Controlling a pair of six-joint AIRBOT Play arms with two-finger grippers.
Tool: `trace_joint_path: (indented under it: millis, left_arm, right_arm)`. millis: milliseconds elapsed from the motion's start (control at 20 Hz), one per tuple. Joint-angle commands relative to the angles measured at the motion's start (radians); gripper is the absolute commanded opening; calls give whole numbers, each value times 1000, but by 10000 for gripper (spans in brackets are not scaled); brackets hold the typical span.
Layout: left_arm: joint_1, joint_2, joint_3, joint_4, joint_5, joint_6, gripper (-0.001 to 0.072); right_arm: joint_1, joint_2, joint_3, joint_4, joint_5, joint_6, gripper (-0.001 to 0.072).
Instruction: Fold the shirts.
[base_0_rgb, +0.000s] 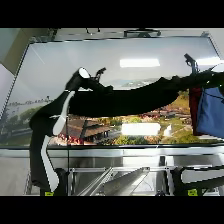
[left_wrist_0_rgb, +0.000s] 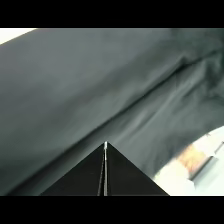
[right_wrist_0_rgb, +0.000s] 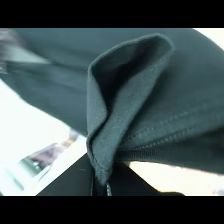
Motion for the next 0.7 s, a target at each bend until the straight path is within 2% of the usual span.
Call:
trace_joint_path:
  millis: [0,200,400,550,650]
  left_arm:
    - [-138,-116,122,-27,92,-22,15]
    - [-171,-163,158,-74,153,-77,16]
    - [-146,-157,142,-345,160,35,14]
    - [-65,-75,182,-534,-18,151,6]
    - [35,60,136,-559,-147,198,6]
  right_arm:
    - [-1,59,103,26,129,29,18]
    - [-1,108,127,25,153,39,18]
    - [-1,111,127,25,140,39,19]
    - [0,112,127,27,134,55,18]
    - [13,113,127,72,134,62,18]
